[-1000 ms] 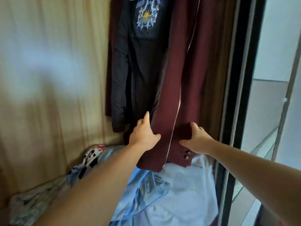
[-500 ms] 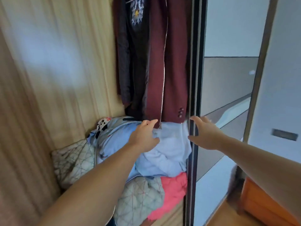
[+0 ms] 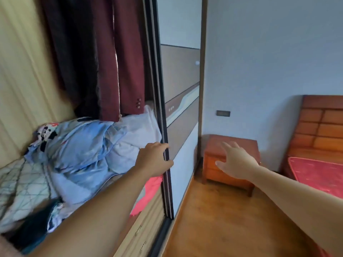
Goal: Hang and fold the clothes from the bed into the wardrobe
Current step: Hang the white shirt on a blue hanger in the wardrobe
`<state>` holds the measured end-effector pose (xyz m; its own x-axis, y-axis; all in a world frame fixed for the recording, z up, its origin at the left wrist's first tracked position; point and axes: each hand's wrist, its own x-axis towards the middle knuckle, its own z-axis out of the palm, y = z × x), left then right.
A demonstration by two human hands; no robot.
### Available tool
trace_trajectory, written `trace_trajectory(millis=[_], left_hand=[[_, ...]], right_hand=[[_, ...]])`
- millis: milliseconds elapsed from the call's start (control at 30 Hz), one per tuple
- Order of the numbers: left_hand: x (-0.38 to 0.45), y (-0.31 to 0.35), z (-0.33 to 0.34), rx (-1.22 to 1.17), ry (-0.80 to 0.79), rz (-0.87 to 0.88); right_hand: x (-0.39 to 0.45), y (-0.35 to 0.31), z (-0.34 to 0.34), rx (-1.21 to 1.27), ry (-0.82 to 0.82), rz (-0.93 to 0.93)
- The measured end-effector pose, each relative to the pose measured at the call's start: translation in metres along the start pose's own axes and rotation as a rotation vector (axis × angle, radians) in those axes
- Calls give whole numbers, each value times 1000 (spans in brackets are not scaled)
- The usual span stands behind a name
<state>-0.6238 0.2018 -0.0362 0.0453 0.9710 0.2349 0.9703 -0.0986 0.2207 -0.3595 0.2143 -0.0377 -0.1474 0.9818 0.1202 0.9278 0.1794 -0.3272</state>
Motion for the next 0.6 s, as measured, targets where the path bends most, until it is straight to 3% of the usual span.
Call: trace_trajectory(millis=[167,300,600], left_hand=[[-59,17,40,-30,-181,227],[-112,46,53,-96,-271,328],[-289,154,39,-161,-324,634]], right_hand=[[-121,21,39,71,-28,324],[-229,26,43,45,2,466],[-493,16,7,80,171,738]])
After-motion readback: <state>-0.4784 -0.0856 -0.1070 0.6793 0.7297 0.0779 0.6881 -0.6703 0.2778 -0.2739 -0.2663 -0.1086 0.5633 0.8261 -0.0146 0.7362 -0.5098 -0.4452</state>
